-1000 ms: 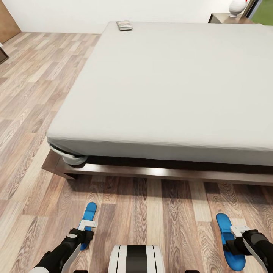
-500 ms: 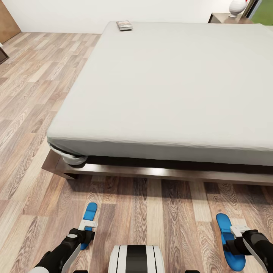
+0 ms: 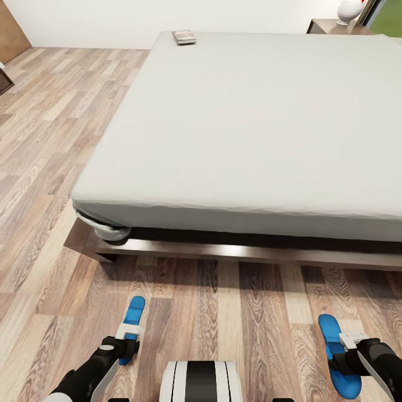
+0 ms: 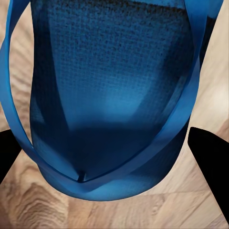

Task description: In the bedroom, move the book from the bed onto either nightstand, and place the two sandals side by side next to the bed.

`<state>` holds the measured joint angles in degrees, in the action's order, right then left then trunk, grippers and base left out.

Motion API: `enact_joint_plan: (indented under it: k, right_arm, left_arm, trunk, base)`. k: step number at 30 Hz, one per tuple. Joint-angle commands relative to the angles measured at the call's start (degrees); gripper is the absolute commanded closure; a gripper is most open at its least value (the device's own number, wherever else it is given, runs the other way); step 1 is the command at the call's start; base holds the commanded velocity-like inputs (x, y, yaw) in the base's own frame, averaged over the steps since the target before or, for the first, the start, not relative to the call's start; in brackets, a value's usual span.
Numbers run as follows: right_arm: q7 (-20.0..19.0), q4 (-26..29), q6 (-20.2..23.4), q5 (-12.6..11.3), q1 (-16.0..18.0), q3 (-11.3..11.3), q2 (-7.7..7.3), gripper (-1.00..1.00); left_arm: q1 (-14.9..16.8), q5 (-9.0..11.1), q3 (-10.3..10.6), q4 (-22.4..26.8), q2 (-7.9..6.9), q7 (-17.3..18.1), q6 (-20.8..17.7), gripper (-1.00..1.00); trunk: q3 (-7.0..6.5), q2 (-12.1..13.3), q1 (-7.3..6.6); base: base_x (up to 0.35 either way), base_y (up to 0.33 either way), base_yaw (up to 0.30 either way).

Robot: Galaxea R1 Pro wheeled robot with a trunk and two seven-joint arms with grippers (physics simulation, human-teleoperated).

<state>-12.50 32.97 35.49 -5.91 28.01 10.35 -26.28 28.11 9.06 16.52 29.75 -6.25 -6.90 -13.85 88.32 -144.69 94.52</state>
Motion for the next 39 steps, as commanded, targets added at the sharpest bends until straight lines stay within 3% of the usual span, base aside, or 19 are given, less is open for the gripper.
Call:
enact_joint_plan:
  k: [1,7,14,29,39]
  right_arm:
    - [0.20,0.08,0.28,-0.58,0.02,0.38,-0.09,1.00]
    - [0.20,0.08,0.28,-0.59,0.03,0.38,-0.09,1.00]
    - [0.20,0.08,0.28,-0.58,0.03,0.38,-0.09,1.00]
    - [0.20,0.08,0.28,-0.56,0.03,0.38,-0.09,1.00]
    - [0.20,0.08,0.28,-0.54,0.03,0.38,-0.09,1.00]
  left_arm:
    - [0.01,0.60,0.50,0.13,-0.08,-0.48,-0.30,-1.00]
    - [0.01,0.60,0.57,0.19,-0.08,-0.48,-0.06,-1.00]
    - [0.01,0.60,0.70,0.13,-0.07,-0.48,3.69,-1.00]
    - [-0.01,0.59,0.83,0.35,0.01,-0.40,4.67,-1.00]
    - [-0.54,0.67,0.86,0.73,-0.36,-0.20,20.01,-1.00]
  trunk:
    - [0.04,-0.02,-0.01]
    - [0.04,-0.02,-0.01]
    - [0.04,-0.02,-0.01]
    - [0.04,-0.02,-0.01]
    - [0.04,-0.02,-0.01]
  base:
    - [-0.026,0.021,0.000]
    - [-0.006,0.005,0.000]
    - [0.000,0.000,0.000]
    - [0.000,0.000,0.000]
    - [0.000,0.000,0.000]
